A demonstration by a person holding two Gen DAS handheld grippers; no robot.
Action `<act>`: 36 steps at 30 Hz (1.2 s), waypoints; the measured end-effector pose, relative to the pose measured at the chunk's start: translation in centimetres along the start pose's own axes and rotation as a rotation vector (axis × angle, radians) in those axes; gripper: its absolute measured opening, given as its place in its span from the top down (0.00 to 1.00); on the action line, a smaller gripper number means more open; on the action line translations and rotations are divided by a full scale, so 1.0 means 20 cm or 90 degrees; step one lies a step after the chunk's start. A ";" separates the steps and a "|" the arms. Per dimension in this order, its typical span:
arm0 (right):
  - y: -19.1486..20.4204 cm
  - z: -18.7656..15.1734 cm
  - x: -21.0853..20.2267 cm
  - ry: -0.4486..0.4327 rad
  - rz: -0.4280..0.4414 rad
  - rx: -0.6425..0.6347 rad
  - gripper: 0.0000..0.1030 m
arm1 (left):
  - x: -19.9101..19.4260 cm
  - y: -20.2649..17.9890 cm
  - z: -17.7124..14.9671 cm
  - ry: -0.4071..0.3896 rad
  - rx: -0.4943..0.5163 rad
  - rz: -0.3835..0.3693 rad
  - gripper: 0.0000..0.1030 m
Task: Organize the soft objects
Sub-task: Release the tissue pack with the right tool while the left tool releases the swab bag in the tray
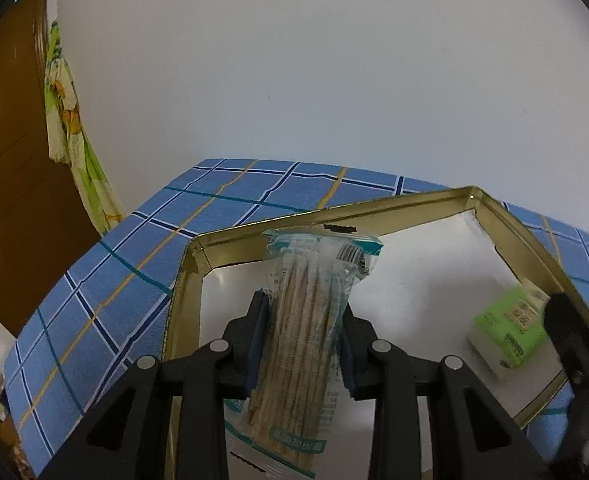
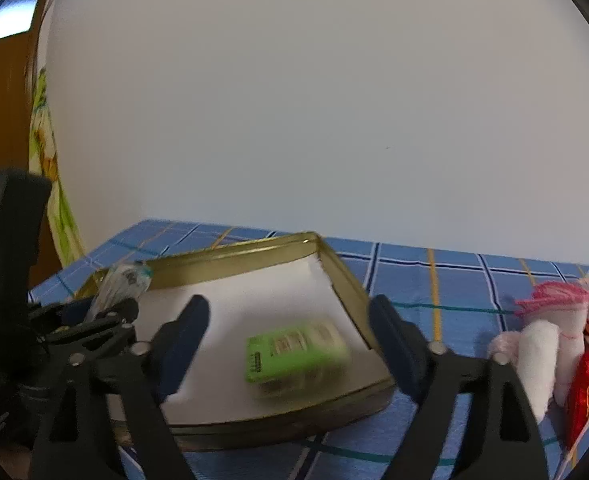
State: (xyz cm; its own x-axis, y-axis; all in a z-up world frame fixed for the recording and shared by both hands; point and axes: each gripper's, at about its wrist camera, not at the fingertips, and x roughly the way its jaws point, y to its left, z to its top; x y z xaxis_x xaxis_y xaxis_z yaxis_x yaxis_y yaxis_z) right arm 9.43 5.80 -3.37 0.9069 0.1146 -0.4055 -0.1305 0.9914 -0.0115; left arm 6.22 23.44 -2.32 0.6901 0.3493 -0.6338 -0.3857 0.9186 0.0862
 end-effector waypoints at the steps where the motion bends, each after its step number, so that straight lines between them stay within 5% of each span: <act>1: -0.02 0.00 -0.02 -0.008 -0.001 0.008 0.10 | 0.00 0.00 0.00 -0.001 -0.008 -0.005 0.59; 5: -0.05 -0.01 -0.09 -0.046 -0.031 0.024 0.05 | -0.05 -0.01 0.01 -0.033 -0.023 -0.024 0.34; 11: -0.05 0.00 -0.18 -0.089 -0.060 0.025 0.03 | -0.14 -0.04 0.00 -0.103 -0.013 -0.020 0.31; 26: -0.13 -0.06 -0.36 -0.108 -0.135 -0.012 0.02 | -0.18 -0.09 -0.03 -0.096 -0.042 -0.103 0.25; 36: -0.22 -0.09 -0.49 -0.100 -0.160 -0.005 0.02 | -0.24 -0.17 -0.10 -0.120 -0.012 -0.090 0.25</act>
State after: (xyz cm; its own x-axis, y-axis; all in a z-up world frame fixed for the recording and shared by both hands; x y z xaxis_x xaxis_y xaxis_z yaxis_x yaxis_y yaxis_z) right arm 0.36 0.12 -1.01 0.9622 -0.1258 -0.2417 0.1039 0.9894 -0.1014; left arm 3.05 18.29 -1.13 0.8393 0.2482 -0.4836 -0.2880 0.9576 -0.0085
